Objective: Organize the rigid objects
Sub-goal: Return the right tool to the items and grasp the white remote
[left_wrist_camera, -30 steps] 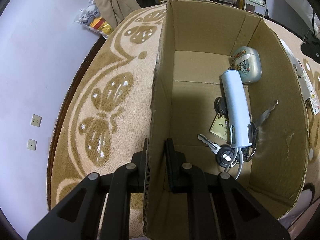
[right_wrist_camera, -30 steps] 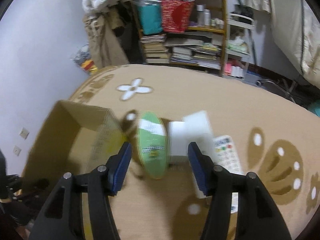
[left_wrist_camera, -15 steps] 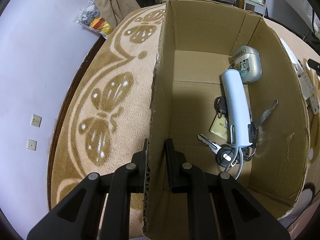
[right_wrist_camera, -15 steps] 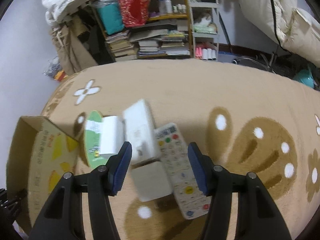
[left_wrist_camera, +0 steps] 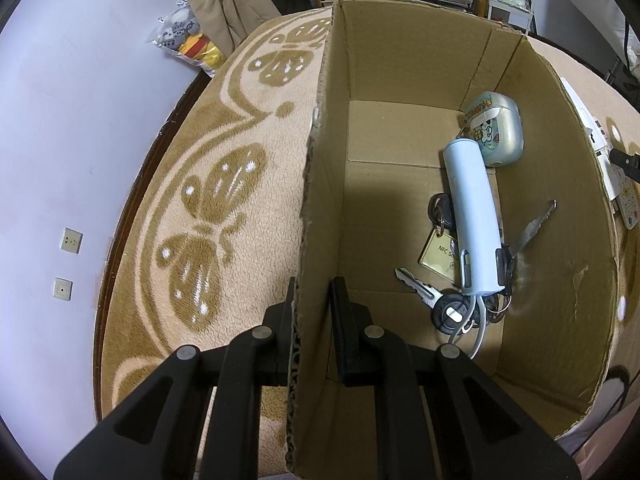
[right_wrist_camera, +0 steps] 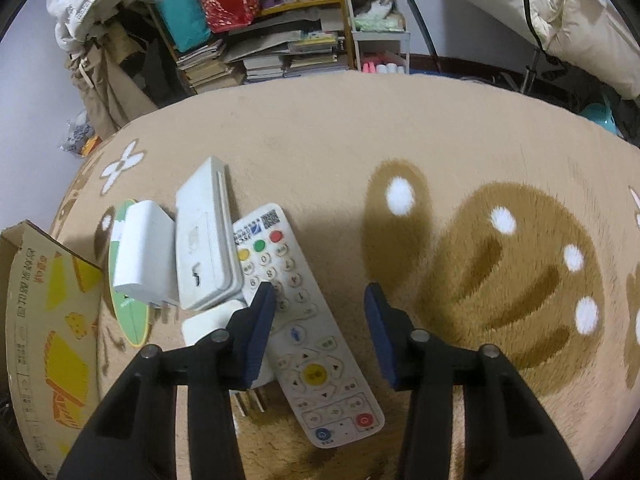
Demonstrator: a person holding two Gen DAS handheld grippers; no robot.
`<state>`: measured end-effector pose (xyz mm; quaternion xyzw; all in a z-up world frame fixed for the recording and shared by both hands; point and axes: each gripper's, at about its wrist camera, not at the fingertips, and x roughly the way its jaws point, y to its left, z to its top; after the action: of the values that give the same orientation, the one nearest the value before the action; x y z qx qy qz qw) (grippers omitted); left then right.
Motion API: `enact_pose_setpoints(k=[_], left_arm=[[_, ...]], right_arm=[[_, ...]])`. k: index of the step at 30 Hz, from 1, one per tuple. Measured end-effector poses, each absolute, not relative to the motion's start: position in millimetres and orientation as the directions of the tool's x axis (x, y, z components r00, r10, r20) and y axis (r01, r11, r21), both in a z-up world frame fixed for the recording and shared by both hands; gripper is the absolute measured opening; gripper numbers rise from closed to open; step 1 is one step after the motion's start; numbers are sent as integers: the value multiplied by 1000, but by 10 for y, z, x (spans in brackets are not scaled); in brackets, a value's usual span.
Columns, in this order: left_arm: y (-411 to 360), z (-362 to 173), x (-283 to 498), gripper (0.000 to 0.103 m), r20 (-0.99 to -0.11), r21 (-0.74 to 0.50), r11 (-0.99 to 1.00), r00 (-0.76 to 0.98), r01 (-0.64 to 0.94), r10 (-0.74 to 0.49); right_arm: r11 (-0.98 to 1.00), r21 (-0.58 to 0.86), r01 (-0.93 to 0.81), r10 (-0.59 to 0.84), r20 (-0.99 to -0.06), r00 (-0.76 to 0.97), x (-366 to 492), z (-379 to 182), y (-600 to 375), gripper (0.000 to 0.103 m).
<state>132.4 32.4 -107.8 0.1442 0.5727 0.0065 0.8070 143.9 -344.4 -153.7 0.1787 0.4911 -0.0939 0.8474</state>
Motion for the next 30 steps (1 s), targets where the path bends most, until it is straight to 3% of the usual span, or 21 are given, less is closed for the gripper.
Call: enact_pose_setpoints(k=[17, 30], left_arm=[[323, -1082, 1325, 13, -922, 241, 958, 344, 155, 176], [307, -1089, 1305, 13, -921, 245, 957, 346, 157, 179]], right_arm=[[932, 234, 278, 79, -878, 472, 1390, -1579, -3288, 49], [950, 168, 262, 34, -894, 448, 1446, -1646, -3202, 51]])
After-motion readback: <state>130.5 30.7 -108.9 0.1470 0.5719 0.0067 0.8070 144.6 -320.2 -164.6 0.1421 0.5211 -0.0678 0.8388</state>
